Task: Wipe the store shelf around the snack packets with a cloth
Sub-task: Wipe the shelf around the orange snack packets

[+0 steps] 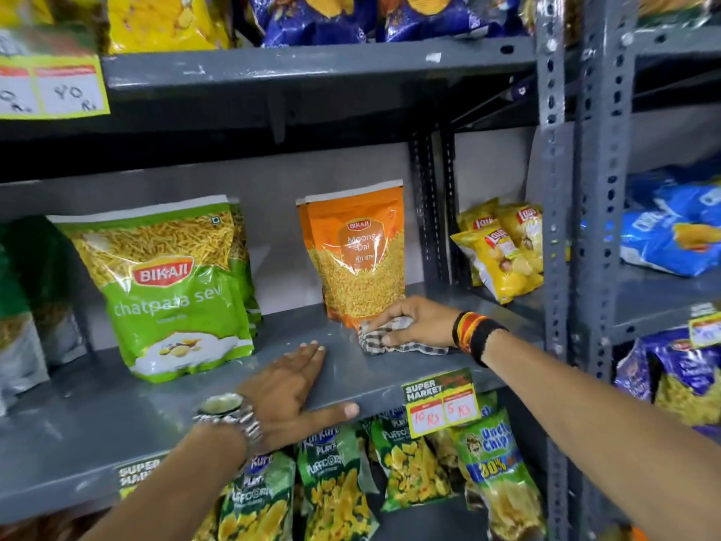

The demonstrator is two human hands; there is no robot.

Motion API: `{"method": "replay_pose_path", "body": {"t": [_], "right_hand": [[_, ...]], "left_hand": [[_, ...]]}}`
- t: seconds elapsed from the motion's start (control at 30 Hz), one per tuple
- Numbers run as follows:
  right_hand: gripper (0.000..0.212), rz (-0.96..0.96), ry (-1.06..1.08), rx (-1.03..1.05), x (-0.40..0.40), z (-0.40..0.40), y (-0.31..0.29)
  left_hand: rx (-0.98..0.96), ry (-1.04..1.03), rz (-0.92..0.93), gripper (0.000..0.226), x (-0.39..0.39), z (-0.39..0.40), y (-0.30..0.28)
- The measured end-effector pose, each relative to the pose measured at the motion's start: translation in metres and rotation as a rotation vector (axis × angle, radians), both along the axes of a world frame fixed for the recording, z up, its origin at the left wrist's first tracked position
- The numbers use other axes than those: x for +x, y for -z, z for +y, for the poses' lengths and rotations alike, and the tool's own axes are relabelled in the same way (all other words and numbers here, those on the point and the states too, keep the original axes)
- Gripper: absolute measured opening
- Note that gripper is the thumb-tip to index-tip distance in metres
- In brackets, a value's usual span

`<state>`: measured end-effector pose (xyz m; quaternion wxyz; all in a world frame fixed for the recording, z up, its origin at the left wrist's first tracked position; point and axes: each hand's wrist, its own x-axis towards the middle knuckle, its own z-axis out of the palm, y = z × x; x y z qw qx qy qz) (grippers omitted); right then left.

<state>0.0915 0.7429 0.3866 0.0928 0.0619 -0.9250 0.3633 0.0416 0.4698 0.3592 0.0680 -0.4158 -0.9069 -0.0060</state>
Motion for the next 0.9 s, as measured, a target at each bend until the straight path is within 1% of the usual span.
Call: {"method": "replay_pose_path", "body": {"t": [0.07, 0.13, 0.2, 0.27, 0.3, 0.37, 0.43, 0.5, 0.57, 0.63, 0.7, 0.77, 0.83, 0.9], "right_hand": [[0.028, 0.003, -0.026, 0.000, 0.019, -0.001, 0.003], [0.026, -0.009, -0.049, -0.020, 0.043, 0.001, 0.005], [0.025, -0.028, -0.079, -0.022, 0.068, 0.005, 0.006], [0.026, -0.033, -0.087, -0.056, 0.086, 0.012, 0.001], [0.027, -0.013, -0.061, -0.108, 0.090, 0.017, -0.005], [0.027, 0.087, 0.045, -0.173, 0.086, 0.032, -0.019], [0.023, 0.169, 0.163, -0.100, 0.070, 0.045, -0.026], [0.020, 0.152, 0.244, -0.026, 0.051, 0.054, -0.019], [0.020, 0.100, 0.304, -0.042, 0.039, 0.051, -0.001], [0.018, 0.120, 0.313, -0.069, 0.034, 0.039, 0.014], [0.016, 0.128, 0.279, -0.048, 0.040, 0.024, 0.018], [0.019, 0.068, 0.206, 0.011, 0.057, 0.011, 0.013], [0.022, 0.043, 0.171, 0.007, 0.072, 0.010, 0.005], [0.023, 0.125, 0.240, -0.042, 0.080, 0.019, -0.007]], "left_hand": [[-0.002, 0.001, -0.043, 0.138, 0.002, 0.028, -0.001], [-0.011, 0.004, -0.078, 0.125, 0.003, 0.045, 0.003], [-0.018, 0.009, -0.077, 0.116, 0.002, 0.051, 0.007], [-0.023, 0.016, -0.065, 0.113, 0.001, 0.051, 0.009], [-0.020, 0.019, -0.059, 0.113, 0.001, 0.050, 0.009], [-0.009, 0.026, -0.053, 0.114, 0.000, 0.052, 0.009], [-0.007, 0.027, -0.062, 0.115, 0.000, 0.053, 0.010], [-0.015, 0.028, -0.070, 0.118, -0.001, 0.052, 0.012], [-0.020, 0.031, -0.072, 0.125, -0.003, 0.050, 0.012], [-0.021, 0.035, -0.068, 0.127, -0.003, 0.050, 0.013], [-0.015, 0.039, -0.062, 0.120, -0.005, 0.050, 0.014], [-0.017, 0.046, -0.059, 0.120, -0.006, 0.050, 0.015], [-0.010, 0.051, -0.058, 0.124, -0.009, 0.050, 0.016], [0.005, 0.057, -0.056, 0.136, -0.011, 0.051, 0.017]]}}
